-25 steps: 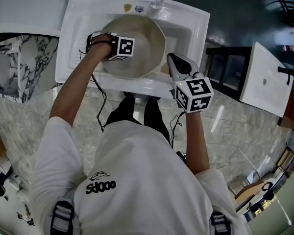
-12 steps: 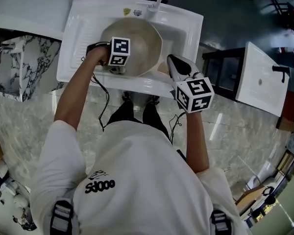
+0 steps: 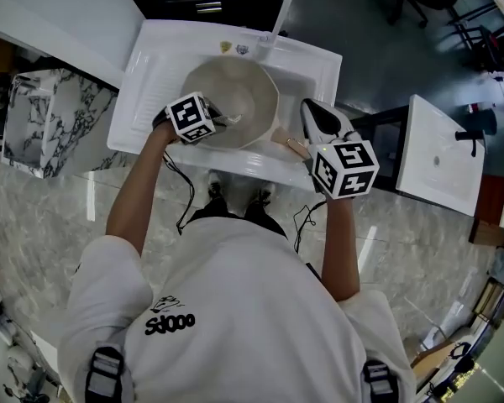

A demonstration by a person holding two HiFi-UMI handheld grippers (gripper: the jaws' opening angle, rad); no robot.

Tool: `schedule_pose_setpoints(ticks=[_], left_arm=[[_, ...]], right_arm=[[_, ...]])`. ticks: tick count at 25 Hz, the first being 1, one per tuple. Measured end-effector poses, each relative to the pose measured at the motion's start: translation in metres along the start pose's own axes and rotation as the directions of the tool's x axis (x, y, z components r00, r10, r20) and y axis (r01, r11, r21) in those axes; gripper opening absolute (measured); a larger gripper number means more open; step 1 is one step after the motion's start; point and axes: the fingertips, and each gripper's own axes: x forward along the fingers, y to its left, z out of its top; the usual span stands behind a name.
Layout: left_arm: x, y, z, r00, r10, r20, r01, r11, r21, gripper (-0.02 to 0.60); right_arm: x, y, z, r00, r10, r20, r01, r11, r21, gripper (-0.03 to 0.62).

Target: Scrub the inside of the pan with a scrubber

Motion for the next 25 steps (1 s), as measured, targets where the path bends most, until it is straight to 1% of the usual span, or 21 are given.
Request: schedule_pose_setpoints(ticks=[1,2,4,6,7,10,14,17,20,22,23,25], left_arm=[[-0.011,0.004,0.009,0.996,0.047,0.075,-0.045,0.999,-0.022,0.066],[-0.023,0.007,0.019,0.985,0.092,0.147,-0.086,0.995,-0.043,0.066],[-0.05,0.013,0.035,0.947,0.177,0.269,-0.16,0.984,-0.085,0.066],[-0.076,0.018,0.05,0.899,0.247,0.361,-0.213,0.968,-0.131,0.066],[-0.088,0.019,0.058,0.872,0.274,0.405,-0.228,0.961,-0.159,0.066],[-0.128,0.024,0.083,0.778,0.357,0.517,-0.273,0.933,-0.234,0.066],[-0.18,0.034,0.113,0.652,0.467,0.597,-0.397,0.881,-0.256,0.066],[-0.216,0.037,0.133,0.559,0.515,0.65,-0.463,0.844,-0.271,0.066],[-0.248,0.04,0.149,0.469,0.56,0.683,-0.512,0.802,-0.306,0.066],[-0.267,0.041,0.156,0.42,0.582,0.697,-0.535,0.778,-0.328,0.066],[-0.275,0.042,0.158,0.401,0.59,0.7,-0.548,0.767,-0.334,0.066],[-0.289,0.043,0.163,0.371,0.61,0.7,-0.582,0.74,-0.336,0.066]], right_arm=[[-0.001,-0.002,0.005,1.0,-0.005,0.009,0.005,1.0,-0.001,0.009],[-0.002,-0.003,0.01,1.0,-0.007,0.02,0.007,1.0,0.004,0.009],[-0.004,-0.004,0.023,0.999,-0.004,0.047,0.004,1.0,0.012,0.009],[-0.006,-0.006,0.036,0.997,-0.011,0.074,0.011,1.0,-0.008,0.009],[-0.007,-0.007,0.042,0.996,-0.02,0.085,0.022,0.999,-0.026,0.009],[-0.008,-0.01,0.061,0.992,-0.039,0.118,0.049,0.996,-0.077,0.009],[-0.009,-0.008,0.089,0.984,-0.047,0.172,0.07,0.989,-0.13,0.009],[-0.011,-0.007,0.109,0.978,-0.056,0.203,0.094,0.979,-0.182,0.009],[-0.014,-0.007,0.127,0.97,-0.062,0.234,0.114,0.97,-0.216,0.009],[-0.017,-0.008,0.139,0.964,-0.065,0.26,0.126,0.966,-0.225,0.009],[-0.019,-0.008,0.145,0.96,-0.066,0.273,0.131,0.964,-0.229,0.009],[-0.02,-0.008,0.157,0.953,-0.068,0.296,0.144,0.959,-0.243,0.009]])
